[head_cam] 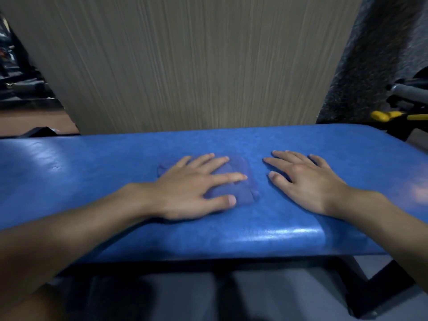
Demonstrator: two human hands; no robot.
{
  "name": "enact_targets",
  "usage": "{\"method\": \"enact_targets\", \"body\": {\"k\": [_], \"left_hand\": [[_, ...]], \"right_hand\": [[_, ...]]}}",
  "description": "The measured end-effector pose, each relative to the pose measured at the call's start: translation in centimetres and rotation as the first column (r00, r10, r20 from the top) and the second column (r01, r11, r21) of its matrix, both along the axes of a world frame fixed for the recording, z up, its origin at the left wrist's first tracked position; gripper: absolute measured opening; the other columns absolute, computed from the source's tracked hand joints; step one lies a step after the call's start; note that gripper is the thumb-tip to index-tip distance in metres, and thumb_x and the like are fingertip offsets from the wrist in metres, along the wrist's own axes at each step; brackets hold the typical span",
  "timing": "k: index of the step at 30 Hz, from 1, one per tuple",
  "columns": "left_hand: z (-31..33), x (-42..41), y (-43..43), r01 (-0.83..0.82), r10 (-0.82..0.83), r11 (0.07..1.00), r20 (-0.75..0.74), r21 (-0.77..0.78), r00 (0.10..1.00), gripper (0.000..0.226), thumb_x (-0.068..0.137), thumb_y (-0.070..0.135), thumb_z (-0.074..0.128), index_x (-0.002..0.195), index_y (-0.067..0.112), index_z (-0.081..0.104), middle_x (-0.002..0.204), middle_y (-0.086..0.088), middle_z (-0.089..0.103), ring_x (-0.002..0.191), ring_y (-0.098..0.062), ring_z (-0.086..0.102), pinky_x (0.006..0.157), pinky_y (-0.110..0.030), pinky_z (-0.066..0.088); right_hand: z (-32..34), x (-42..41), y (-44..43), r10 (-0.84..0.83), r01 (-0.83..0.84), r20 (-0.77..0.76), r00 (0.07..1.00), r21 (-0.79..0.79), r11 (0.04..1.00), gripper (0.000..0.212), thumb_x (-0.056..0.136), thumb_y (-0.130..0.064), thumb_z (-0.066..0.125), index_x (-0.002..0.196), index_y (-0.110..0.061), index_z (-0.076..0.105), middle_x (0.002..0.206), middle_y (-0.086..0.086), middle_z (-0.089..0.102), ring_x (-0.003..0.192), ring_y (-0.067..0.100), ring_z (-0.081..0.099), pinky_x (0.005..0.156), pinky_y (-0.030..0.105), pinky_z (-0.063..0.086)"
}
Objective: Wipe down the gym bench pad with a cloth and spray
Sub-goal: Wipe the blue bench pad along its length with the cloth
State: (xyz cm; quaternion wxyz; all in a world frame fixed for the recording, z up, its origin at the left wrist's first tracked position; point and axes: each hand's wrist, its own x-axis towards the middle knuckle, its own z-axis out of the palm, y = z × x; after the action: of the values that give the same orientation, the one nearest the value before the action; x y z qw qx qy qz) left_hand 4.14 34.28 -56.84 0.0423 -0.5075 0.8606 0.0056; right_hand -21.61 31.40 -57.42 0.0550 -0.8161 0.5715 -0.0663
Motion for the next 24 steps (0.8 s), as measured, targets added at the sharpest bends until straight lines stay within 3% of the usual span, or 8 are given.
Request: {"method": "enact_targets", "body": {"k": [4,9,12,17,21,24], "left_hand": [[0.2,-0.3,4.0,0.156,-0.156,0.988,0.006,0.017,0.988,0.064,0.08,0.08,0.012,0.14,0.067,-0.007,0.165,0.013,-0.013,0.15,-0.011,-0.016,0.117,-0.037,-0.009],[0.2,0.7,0.9,0.118,-0.117,0.993,-0.042,0.015,0.992,0.063,0.077,0.082,0.016,0.137,0.07,0.0,0.166,0.008,-0.003,0.152,-0.012,-0.005,0.121,-0.042,0.001],[-0.2,2.1,-3.5,0.028,-0.027,1.0,-0.066,0.008,0.997,0.063,0.074,0.085,0.012,0.135,0.071,0.005,0.165,0.007,0.007,0.151,-0.012,0.002,0.12,-0.046,0.007],[-0.1,7.0,-12.4,-0.27,0.268,0.963,-0.136,0.005,0.954,0.077,0.069,0.089,0.014,0.141,0.064,0.023,0.163,0.009,0.021,0.15,-0.01,0.014,0.118,-0.05,0.013],[0.4,8.6,-15.5,-0.429,0.427,0.903,-0.144,0.016,0.893,0.061,0.075,0.084,0.015,0.131,0.068,0.031,0.148,0.011,0.043,0.138,-0.025,0.037,0.106,-0.061,0.025],[-0.2,7.7,-14.2,-0.426,0.424,0.905,-0.112,0.002,0.899,0.073,0.07,0.085,0.011,0.14,0.065,0.025,0.158,0.01,0.031,0.146,-0.023,0.025,0.113,-0.061,0.018]], "right_hand": [[0.4,0.5,0.0,-0.019,0.019,-0.01,1.0,-0.048,0.999,0.047,0.1,-0.047,0.032,0.146,-0.038,0.036,0.16,-0.015,0.024,0.149,0.01,0.011,0.119,0.051,0.003],[0.0,1.9,-0.3,-0.011,0.011,0.067,0.998,-0.005,1.0,0.049,0.101,-0.046,0.028,0.149,-0.04,0.029,0.161,-0.014,0.02,0.149,0.007,0.011,0.119,0.046,0.005],[-0.5,2.0,-0.2,-0.006,0.006,0.012,1.0,0.021,1.0,0.051,0.1,-0.05,0.021,0.15,-0.042,0.026,0.162,-0.016,0.014,0.149,0.007,0.006,0.12,0.045,0.002],[-0.3,2.1,0.0,-0.011,0.011,-0.006,1.0,0.035,0.999,0.052,0.099,-0.052,0.017,0.15,-0.044,0.021,0.162,-0.019,0.009,0.149,0.004,0.001,0.121,0.043,0.0],[-0.3,2.2,-0.1,-0.013,0.014,-0.027,1.0,0.036,0.999,0.052,0.099,-0.051,0.015,0.151,-0.044,0.018,0.162,-0.018,0.007,0.149,0.005,0.0,0.12,0.044,-0.001],[-0.4,2.2,0.0,-0.014,0.015,-0.027,1.0,0.042,0.999,0.052,0.1,-0.051,0.016,0.151,-0.043,0.017,0.162,-0.017,0.008,0.149,0.007,0.0,0.12,0.046,-0.001]]}}
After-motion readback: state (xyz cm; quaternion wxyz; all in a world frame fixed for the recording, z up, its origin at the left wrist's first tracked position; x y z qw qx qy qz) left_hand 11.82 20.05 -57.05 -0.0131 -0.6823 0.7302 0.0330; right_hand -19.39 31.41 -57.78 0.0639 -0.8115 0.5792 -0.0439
